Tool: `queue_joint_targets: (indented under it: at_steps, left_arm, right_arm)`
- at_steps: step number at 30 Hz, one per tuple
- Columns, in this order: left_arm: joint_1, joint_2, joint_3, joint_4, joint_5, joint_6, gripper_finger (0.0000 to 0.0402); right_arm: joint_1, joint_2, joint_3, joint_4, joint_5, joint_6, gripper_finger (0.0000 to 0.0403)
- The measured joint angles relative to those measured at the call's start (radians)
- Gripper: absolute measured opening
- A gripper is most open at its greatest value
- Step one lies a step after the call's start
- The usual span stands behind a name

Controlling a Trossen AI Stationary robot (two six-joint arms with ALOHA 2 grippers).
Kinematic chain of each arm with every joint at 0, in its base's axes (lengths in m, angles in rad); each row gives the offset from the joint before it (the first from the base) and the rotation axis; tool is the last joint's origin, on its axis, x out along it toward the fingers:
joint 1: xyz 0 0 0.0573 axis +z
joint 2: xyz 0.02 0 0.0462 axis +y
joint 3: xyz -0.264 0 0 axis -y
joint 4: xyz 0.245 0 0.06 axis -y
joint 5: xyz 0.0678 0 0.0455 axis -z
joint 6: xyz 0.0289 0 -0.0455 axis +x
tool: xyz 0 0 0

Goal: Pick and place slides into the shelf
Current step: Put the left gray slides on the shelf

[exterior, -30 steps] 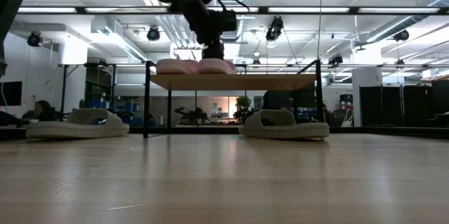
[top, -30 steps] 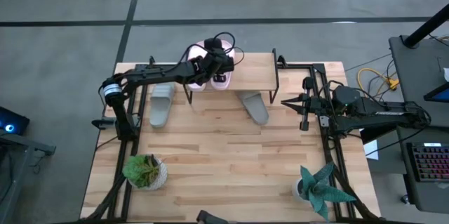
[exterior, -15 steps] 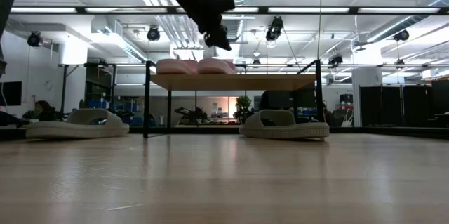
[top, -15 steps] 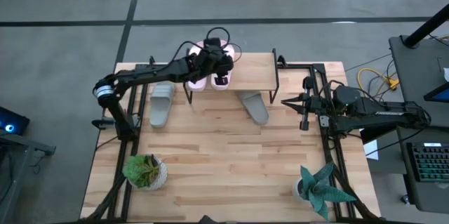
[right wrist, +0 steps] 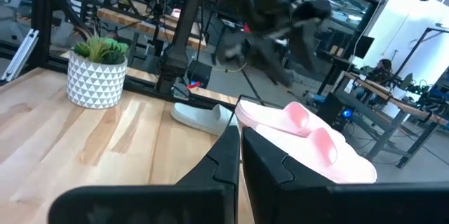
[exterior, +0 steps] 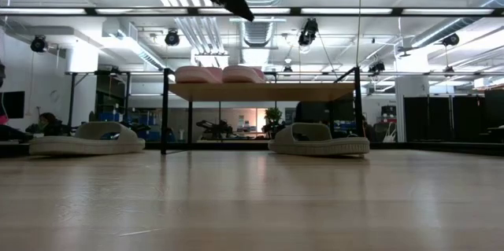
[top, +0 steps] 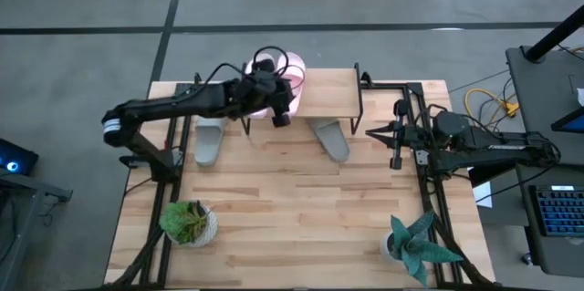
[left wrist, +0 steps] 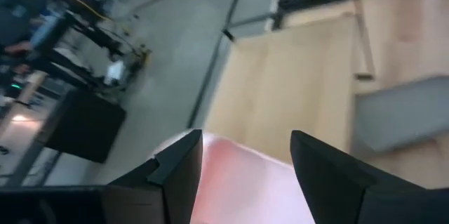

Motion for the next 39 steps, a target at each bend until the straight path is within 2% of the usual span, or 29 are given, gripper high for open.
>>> queue_joint_targets:
  at_steps: [9,16,19,21,23,26,33,36,39]
  left_arm:
    - [-0.079,-0.032,-0.001,-0.209,-0.011,-0.096,0.0201]
    - [-0.093,-0.032,-0.002,-0.284,-0.012,-0.160,0.0201]
    - [-0.094,-0.032,-0.002,-0.368,-0.018,-0.194,0.0201]
    - [-0.094,-0.035,-0.002,-0.448,-0.069,-0.208,0.0201]
    - [-0.092,-0.037,-0.002,-0.541,-0.162,-0.236,0.0201]
    - [-0.083,-0.037,-0.002,-0.683,-0.263,-0.327,0.0201]
    - [-0.066,-0.037,-0.016,-0.971,-0.245,-0.581,0.0201]
    - [-0.066,-0.037,-0.034,-0.992,-0.241,-0.616,0.0201]
    - [-0.066,-0.041,-0.076,-0.992,-0.196,-0.618,0.0201]
  right_arm:
    - [0.000,0.010,0.000,-0.001,0.000,0.000,0.0009]
    - [0.000,0.032,0.000,-0.001,0.000,0.002,0.0008]
    - [0.000,0.039,0.000,0.000,0.000,0.007,0.0009]
    - [0.000,0.040,0.000,-0.001,0.000,0.008,0.0009]
    - [0.000,0.039,0.000,0.000,0.000,0.008,0.0008]
    - [0.000,0.038,0.000,-0.001,0.000,0.007,0.0008]
    - [0.000,0.039,0.000,-0.001,0.000,0.008,0.0008]
    - [0.000,0.039,0.000,-0.001,0.000,0.008,0.0009]
    - [0.000,0.039,-0.004,-0.001,0.000,0.008,0.0009]
